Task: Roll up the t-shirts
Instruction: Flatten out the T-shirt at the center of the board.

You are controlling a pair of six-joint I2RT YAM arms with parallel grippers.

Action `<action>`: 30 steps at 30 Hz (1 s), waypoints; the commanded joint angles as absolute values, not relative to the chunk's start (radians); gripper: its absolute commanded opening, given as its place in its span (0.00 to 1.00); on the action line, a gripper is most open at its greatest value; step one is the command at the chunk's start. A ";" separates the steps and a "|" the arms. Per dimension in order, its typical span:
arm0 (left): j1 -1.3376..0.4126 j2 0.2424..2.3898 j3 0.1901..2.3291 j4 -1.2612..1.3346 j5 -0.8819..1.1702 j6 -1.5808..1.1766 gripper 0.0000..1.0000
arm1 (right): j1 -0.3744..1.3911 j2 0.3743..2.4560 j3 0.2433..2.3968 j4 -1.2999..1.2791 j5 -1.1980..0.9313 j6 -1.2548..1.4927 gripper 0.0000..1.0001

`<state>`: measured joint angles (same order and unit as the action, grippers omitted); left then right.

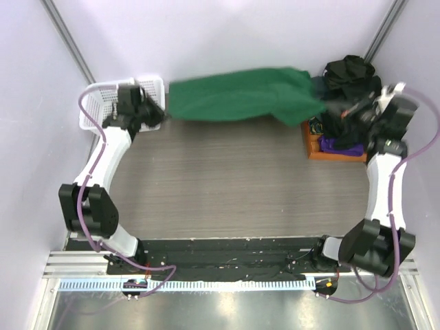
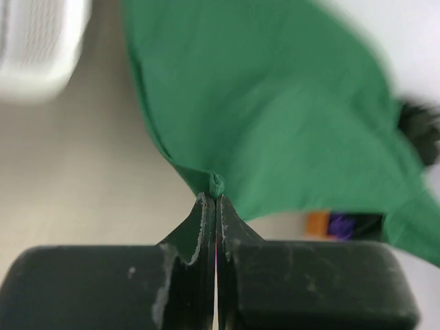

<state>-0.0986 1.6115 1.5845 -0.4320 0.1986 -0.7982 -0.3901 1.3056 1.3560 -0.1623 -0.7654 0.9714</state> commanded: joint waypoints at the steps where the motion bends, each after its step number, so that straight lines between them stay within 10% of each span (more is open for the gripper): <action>1: -0.115 1.410 1.337 -0.347 0.157 -0.792 0.00 | -0.387 1.085 1.100 -0.189 -0.701 0.891 0.01; 15: -0.120 0.739 0.608 -0.399 0.104 -0.833 0.00 | -0.259 0.396 0.696 -0.721 -0.422 0.729 0.01; 30: -0.120 0.830 0.604 -0.422 0.063 -0.873 0.00 | -0.238 0.705 0.663 -0.479 -0.356 0.679 0.01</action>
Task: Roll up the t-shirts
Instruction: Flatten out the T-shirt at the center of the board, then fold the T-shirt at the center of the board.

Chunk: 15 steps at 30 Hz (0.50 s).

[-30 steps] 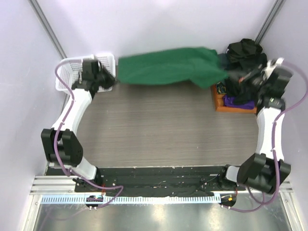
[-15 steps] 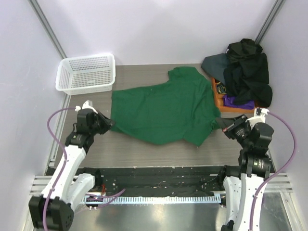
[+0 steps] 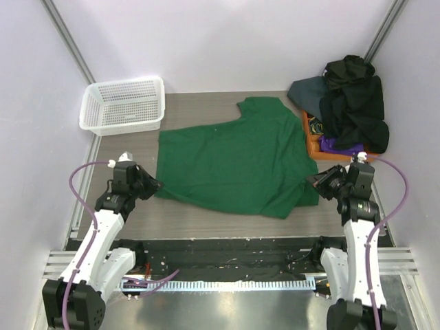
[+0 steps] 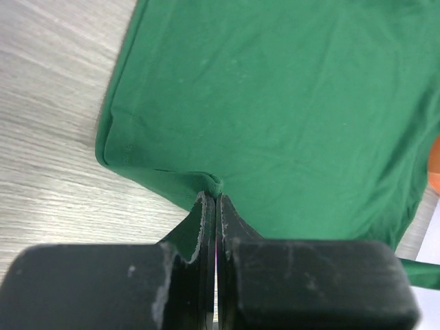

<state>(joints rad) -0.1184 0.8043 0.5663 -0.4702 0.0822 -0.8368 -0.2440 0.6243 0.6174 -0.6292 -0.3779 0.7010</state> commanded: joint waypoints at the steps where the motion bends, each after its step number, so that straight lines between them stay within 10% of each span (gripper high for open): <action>1: -0.120 0.851 0.604 -0.416 0.061 -0.882 0.00 | -0.235 0.747 0.670 -0.436 -0.357 0.689 0.01; 15: -0.104 0.972 0.669 -0.442 -0.048 -0.919 0.00 | -0.147 1.069 0.863 -0.337 -0.281 0.663 0.01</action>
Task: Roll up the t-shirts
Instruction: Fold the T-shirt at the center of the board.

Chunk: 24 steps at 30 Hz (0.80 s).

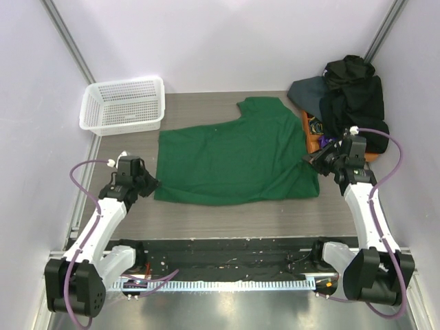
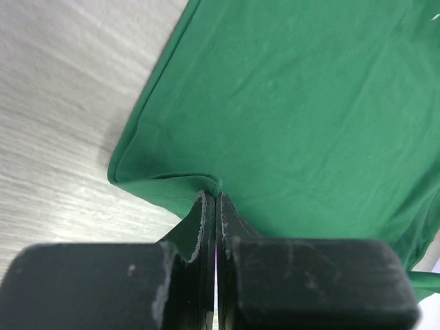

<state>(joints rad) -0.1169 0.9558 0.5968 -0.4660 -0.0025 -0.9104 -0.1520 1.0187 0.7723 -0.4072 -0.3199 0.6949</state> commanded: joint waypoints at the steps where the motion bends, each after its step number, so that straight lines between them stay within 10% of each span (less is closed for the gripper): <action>1: -0.097 0.979 0.681 -0.440 -0.040 -0.920 0.00 | -0.147 1.089 0.877 -0.337 -0.281 0.658 0.01; 24: -0.035 1.157 0.747 -0.295 -0.035 -0.937 0.00 | -0.103 1.410 1.176 -0.337 -0.287 0.598 0.01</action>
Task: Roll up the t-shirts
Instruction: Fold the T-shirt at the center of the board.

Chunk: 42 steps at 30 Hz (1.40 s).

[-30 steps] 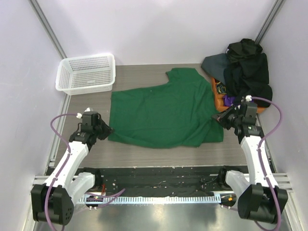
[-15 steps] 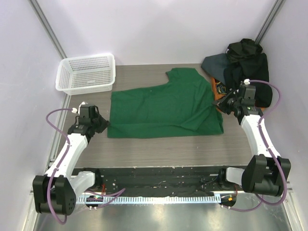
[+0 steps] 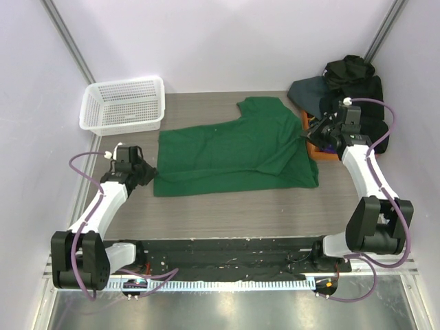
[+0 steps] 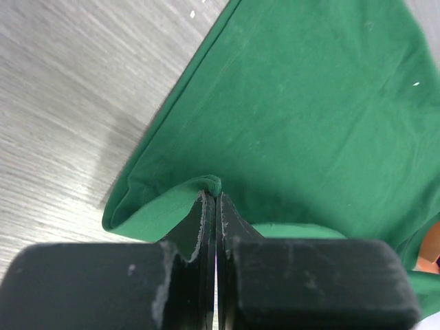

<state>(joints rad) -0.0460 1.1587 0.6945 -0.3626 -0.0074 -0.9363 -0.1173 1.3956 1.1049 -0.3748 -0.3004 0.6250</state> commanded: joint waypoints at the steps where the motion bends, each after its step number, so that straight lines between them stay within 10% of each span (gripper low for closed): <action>1: -0.035 1.158 0.750 -0.291 -0.035 -0.936 0.00 | -0.101 1.422 1.181 -0.341 -0.287 0.597 0.01; 42: -0.026 1.370 0.769 -0.107 -0.026 -0.942 0.00 | -0.063 1.746 1.470 -0.365 -0.244 0.583 0.01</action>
<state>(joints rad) -0.0307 1.3670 0.7403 -0.1905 -0.0158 -0.9363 -0.0666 1.7187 1.4101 -0.3901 -0.2703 0.6029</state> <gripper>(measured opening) 0.012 0.033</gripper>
